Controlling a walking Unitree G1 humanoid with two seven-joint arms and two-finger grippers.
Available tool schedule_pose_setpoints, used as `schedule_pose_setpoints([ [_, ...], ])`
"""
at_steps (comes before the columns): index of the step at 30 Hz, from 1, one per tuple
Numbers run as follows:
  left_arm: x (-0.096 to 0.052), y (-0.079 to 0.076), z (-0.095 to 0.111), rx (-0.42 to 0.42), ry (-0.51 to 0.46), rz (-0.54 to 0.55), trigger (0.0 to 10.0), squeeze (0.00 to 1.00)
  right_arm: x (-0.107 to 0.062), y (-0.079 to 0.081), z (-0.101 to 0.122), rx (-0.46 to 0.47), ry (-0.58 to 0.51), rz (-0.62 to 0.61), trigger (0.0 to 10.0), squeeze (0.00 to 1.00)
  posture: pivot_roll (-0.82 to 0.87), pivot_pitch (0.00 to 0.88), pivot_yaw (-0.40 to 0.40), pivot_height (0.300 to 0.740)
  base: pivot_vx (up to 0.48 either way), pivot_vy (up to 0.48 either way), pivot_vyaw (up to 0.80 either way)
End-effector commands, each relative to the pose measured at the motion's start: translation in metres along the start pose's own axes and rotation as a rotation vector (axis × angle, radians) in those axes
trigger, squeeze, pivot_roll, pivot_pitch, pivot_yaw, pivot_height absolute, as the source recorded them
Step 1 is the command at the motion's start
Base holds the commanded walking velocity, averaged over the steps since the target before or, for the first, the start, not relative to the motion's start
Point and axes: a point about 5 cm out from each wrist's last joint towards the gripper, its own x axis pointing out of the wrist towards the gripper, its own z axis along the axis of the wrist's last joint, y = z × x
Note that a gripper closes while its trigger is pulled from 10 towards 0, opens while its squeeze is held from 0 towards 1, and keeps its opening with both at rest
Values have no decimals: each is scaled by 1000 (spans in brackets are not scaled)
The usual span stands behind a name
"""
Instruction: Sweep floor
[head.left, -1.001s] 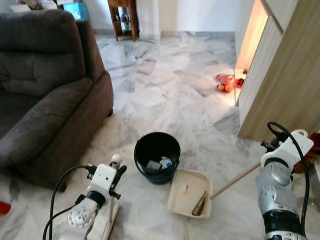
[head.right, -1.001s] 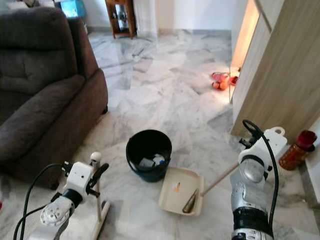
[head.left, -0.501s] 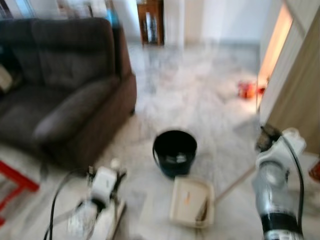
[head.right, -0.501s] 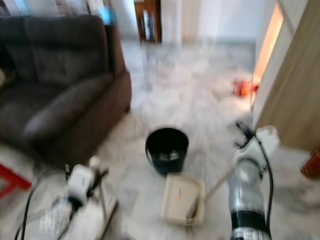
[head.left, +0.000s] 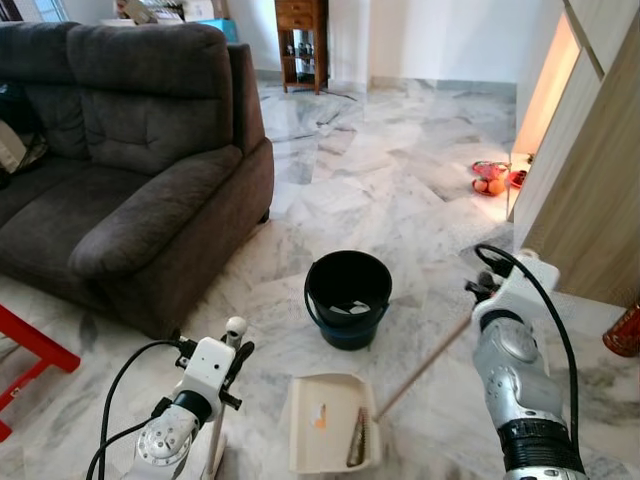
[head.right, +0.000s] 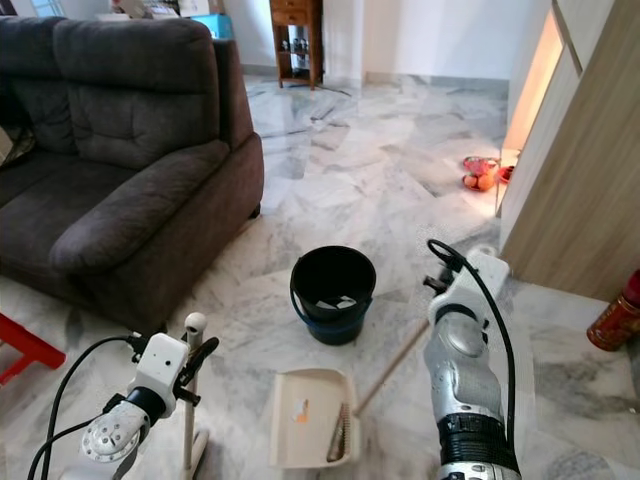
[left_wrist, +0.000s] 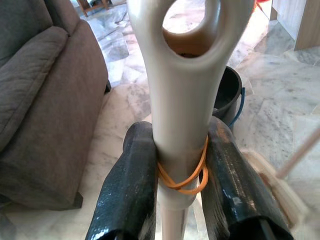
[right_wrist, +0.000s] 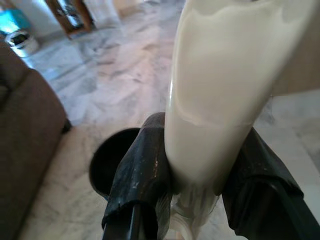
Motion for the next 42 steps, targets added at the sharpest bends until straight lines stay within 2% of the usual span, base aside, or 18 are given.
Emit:
schedule_pose_setpoints([
  [1, 2, 6, 5, 21, -17, 13, 10000, 0, -4, 21, 28, 27, -90, 99, 10000, 0, 151, 0, 61, 740, 0, 0, 0],
  [7, 3, 5, 5, 20, -17, 10, 10000, 0, -9, 32, 44, 41, -115, 162, 10000, 0, 150, 0, 61, 740, 0, 0, 0],
  [16, 3, 5, 5, 19, -17, 9, 10000, 0, -14, 35, 50, 19, -112, 192, 10000, 0, 151, 0, 61, 740, 0, 0, 0],
  [21, 4, 5, 5, 18, -19, 7, 10000, 0, -21, 41, 67, 44, -157, 209, 10000, 0, 151, 0, 63, 740, 0, 0, 0],
  [26, 4, 5, 6, 19, -24, 9, 10000, 0, -30, 55, 89, 71, -233, 243, 10000, 0, 151, 0, 64, 740, 0, 0, 0],
  [42, 4, 5, 8, 16, -32, 14, 10000, 0, -39, 64, 111, 111, -288, 264, 10000, 0, 149, 0, 65, 740, 0, 0, 0],
])
